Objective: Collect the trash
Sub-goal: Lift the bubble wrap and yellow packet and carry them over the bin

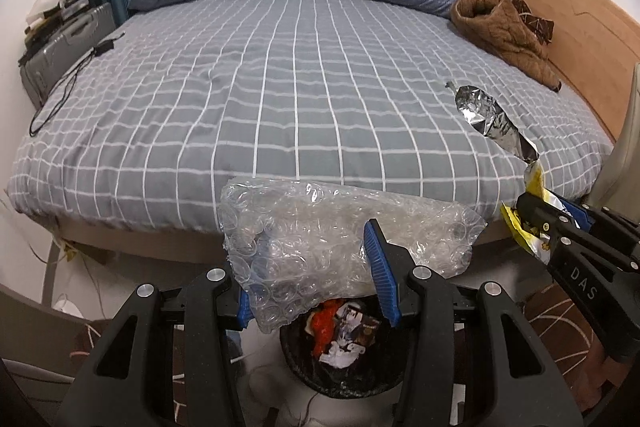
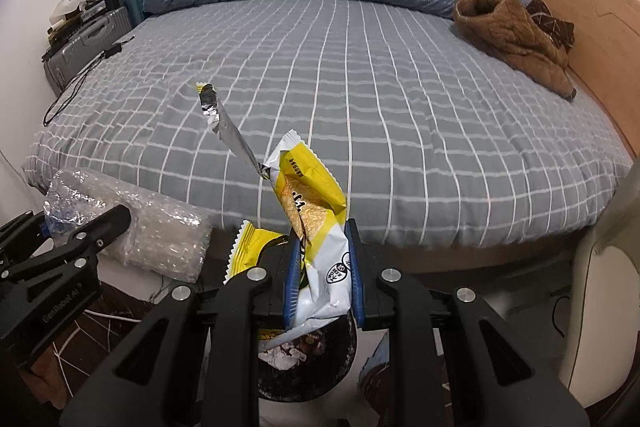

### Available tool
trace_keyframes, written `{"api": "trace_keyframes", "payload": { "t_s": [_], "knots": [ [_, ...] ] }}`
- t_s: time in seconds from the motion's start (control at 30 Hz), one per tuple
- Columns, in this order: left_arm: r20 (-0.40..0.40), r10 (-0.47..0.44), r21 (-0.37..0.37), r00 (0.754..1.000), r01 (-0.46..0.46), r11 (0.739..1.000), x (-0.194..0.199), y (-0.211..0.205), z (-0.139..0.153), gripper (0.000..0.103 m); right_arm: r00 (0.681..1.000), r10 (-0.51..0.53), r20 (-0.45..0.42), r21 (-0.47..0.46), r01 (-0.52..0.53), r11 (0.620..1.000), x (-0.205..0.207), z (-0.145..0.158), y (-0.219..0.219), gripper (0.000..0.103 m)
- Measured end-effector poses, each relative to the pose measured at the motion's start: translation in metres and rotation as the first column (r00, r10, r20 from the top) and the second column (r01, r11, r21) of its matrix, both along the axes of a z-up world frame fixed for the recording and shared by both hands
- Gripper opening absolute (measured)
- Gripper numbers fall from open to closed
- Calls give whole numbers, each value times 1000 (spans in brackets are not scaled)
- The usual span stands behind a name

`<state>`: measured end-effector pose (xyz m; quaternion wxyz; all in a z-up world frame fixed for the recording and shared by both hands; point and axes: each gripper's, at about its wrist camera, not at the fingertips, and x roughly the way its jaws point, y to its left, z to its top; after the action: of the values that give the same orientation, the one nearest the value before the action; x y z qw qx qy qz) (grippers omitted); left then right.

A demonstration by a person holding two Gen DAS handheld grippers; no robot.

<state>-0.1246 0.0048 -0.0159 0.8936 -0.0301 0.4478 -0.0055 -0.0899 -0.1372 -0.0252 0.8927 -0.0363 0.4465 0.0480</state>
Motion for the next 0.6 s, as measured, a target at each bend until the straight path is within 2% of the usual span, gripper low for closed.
{"api": "trace_keyframes", "payload": {
  "t_s": [0.1,0.37,0.6],
  "knots": [
    [-19,3,-18,1000,-4,1000,-4,2,-10,46,1000,4,-23,-5,-4,1000,-4,-11,0,20],
    [-59,7,-9,998,-8,1000,-9,1,-40,46,997,-5,-72,-5,4,1000,-11,-43,-2,20],
    [-115,-14,12,993,16,1000,-14,-8,-79,46,992,-15,-123,-4,15,1000,-18,-75,-6,20]
  ]
}}
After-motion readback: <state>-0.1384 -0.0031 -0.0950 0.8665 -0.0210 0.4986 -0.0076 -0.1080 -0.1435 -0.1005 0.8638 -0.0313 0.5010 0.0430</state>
